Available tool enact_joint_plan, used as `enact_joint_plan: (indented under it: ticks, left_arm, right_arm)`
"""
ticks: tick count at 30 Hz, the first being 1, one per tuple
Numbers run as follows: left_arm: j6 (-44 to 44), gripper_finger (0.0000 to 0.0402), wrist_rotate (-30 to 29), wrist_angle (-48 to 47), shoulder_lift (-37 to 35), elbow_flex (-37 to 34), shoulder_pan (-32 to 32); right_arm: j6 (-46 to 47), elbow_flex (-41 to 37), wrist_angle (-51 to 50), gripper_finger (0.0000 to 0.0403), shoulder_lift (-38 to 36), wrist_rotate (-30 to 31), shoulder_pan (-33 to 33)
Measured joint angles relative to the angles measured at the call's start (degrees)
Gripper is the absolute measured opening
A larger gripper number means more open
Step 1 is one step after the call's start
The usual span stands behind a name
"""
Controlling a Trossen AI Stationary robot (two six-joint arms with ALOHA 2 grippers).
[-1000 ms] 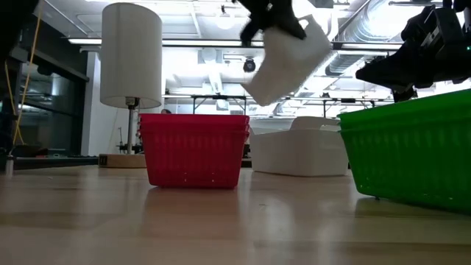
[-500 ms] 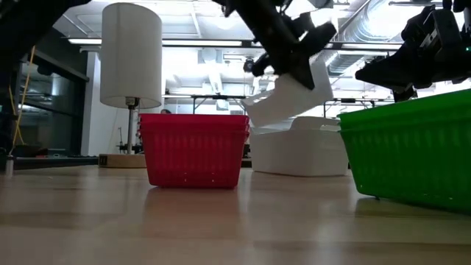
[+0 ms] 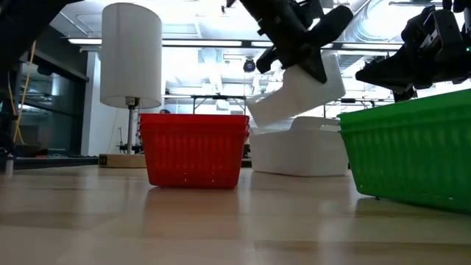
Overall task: Stack baskets by color
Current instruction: Stack the left white bin on top of the stacked white bins
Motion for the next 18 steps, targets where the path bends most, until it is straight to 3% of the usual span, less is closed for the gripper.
enact_joint_plan:
  ticks: [18]
  left_arm:
    - [-0.24,0.0001,2.72,-3.03,3.0,-0.04,0.87]
  right_arm:
    - [-0.65,0.04,-0.15,0.0,-0.01,0.0,0.0]
